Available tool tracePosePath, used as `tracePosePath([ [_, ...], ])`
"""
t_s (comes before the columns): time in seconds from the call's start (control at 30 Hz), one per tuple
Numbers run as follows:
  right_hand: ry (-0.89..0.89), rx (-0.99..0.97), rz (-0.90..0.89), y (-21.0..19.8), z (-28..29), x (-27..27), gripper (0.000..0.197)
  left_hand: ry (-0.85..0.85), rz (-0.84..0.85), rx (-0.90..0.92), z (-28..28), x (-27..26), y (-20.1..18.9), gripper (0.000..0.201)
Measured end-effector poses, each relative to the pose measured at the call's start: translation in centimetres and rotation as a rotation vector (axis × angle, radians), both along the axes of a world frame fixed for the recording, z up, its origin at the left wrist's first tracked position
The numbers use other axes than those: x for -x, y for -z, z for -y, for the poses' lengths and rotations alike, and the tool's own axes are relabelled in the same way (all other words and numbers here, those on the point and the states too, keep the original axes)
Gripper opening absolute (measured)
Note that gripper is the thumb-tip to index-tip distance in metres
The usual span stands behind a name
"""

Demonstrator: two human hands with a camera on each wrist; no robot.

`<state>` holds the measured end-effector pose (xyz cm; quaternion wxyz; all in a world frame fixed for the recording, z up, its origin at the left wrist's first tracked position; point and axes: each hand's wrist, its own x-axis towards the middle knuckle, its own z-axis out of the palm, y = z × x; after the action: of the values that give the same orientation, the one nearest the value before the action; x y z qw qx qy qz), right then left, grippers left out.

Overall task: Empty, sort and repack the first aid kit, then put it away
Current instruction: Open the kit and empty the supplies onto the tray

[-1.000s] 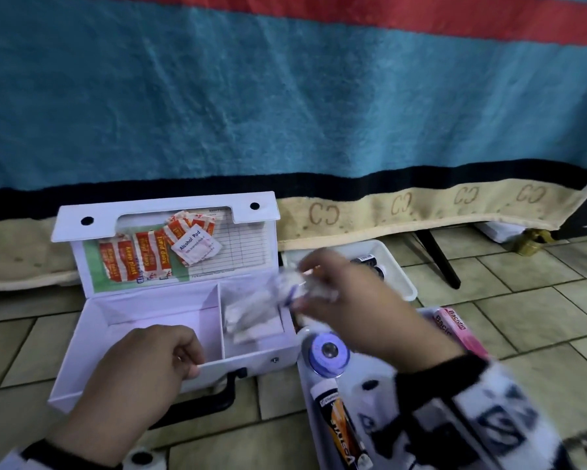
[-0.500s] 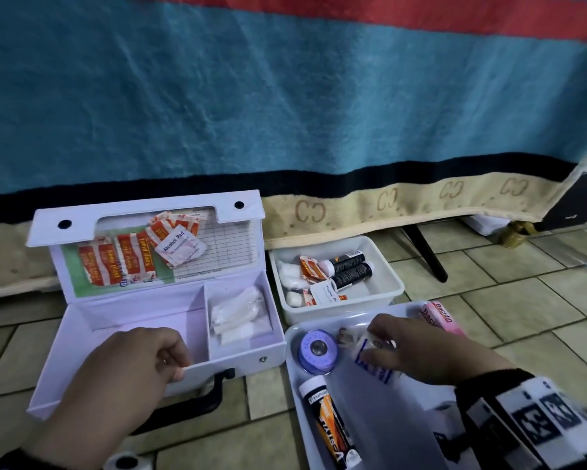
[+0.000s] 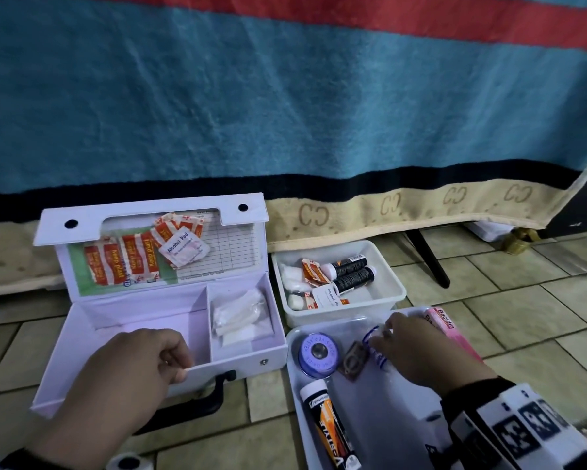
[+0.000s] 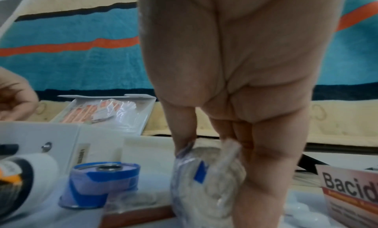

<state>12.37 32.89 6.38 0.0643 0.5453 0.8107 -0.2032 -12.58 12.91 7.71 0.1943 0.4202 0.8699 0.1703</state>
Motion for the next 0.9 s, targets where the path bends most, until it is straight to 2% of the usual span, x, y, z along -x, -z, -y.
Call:
tracePosePath([
  [0.07,-0.024,0.005,0.024,0.5,0.1,0.5,0.03,0.006,-0.001,-0.008,0.1,-0.1,-0.1,0.025],
  [0.17,-0.079,0.019,0.038,0.5,0.7,0.8,0.025,0.007,-0.008,-0.021,0.1,-0.1,-0.1,0.025],
  [0.3,-0.159,-0.217,0.138,-2.1,2.0,1.1,0.022,-0.003,-0.013,-0.025,0.1,-0.4,-0.3,0.025],
  [0.4,-0.253,-0.293,-0.043,-4.6,2.7,3.7,0.036,-0.012,-0.027,-0.023,0.1,-0.4,-0.4,0.024],
  [0.5,-0.521,-0.28,-0.187,-5.1,3.3,8.1,0.028,-0.011,-0.035,-0.012,0.0,-0.3,-0.5,0.027],
  [0.57,-0.706,-0.32,-0.099,-4.3,3.5,11.0,0.031,-0.003,-0.036,-0.017,0.0,-0.4,-0.5,0.032],
  [0.67,-0.892,-0.429,0.147,-3.2,3.8,14.2,0.032,-0.01,-0.043,-0.039,0.1,-0.5,-0.5,0.026],
  [0.8,-0.929,-0.492,0.222,-2.4,4.2,15.9,0.033,-0.02,-0.036,-0.043,0.1,-0.3,-0.4,0.028],
  [0.9,-0.911,-0.473,0.171,-2.4,4.5,16.2,0.034,-0.011,-0.026,-0.051,0.1,-0.2,-0.2,0.028],
])
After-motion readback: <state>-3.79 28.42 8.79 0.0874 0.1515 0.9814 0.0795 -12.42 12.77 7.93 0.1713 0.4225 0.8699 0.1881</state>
